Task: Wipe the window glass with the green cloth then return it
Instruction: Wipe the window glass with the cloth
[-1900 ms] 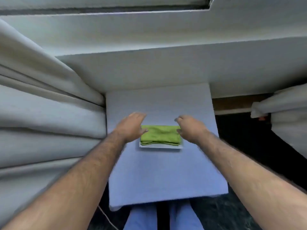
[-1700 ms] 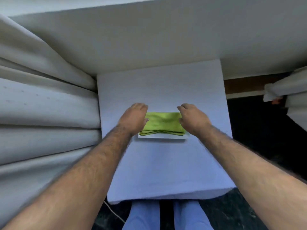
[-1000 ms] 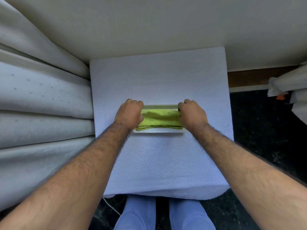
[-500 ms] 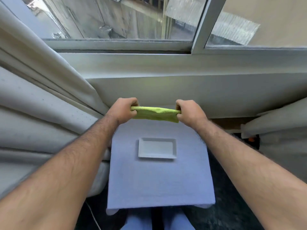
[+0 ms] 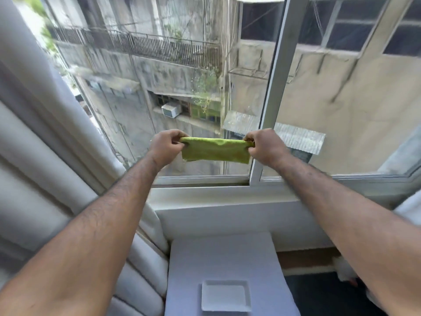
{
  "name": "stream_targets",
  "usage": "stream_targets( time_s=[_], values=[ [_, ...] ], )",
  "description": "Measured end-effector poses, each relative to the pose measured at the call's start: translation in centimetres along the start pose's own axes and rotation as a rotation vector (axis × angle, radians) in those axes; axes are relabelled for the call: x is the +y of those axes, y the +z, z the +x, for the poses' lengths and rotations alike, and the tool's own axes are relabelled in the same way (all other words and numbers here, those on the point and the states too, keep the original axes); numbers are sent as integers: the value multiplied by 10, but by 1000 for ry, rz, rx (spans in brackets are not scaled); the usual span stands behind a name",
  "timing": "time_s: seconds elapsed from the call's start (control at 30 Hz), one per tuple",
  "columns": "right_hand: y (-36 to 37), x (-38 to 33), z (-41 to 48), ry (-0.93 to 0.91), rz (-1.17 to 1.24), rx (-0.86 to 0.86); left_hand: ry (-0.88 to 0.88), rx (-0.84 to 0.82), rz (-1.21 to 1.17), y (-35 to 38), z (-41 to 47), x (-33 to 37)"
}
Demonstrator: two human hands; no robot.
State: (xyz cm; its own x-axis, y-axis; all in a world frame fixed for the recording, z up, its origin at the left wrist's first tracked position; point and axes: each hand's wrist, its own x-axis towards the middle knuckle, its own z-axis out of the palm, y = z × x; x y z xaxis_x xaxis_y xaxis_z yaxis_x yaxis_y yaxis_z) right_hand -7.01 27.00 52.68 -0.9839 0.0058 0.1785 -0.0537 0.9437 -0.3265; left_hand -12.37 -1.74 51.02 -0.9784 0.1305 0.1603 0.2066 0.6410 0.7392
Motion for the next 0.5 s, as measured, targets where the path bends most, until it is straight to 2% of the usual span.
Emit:
stream_targets(
  time_s=[0.33,0.5],
  values=[
    [-194,-101,47,-176,12,386,231,157,-332,-166,51,144],
    [-239,-135,56,-211,28,491,238,373,-479,-214,73,196]
  ],
)
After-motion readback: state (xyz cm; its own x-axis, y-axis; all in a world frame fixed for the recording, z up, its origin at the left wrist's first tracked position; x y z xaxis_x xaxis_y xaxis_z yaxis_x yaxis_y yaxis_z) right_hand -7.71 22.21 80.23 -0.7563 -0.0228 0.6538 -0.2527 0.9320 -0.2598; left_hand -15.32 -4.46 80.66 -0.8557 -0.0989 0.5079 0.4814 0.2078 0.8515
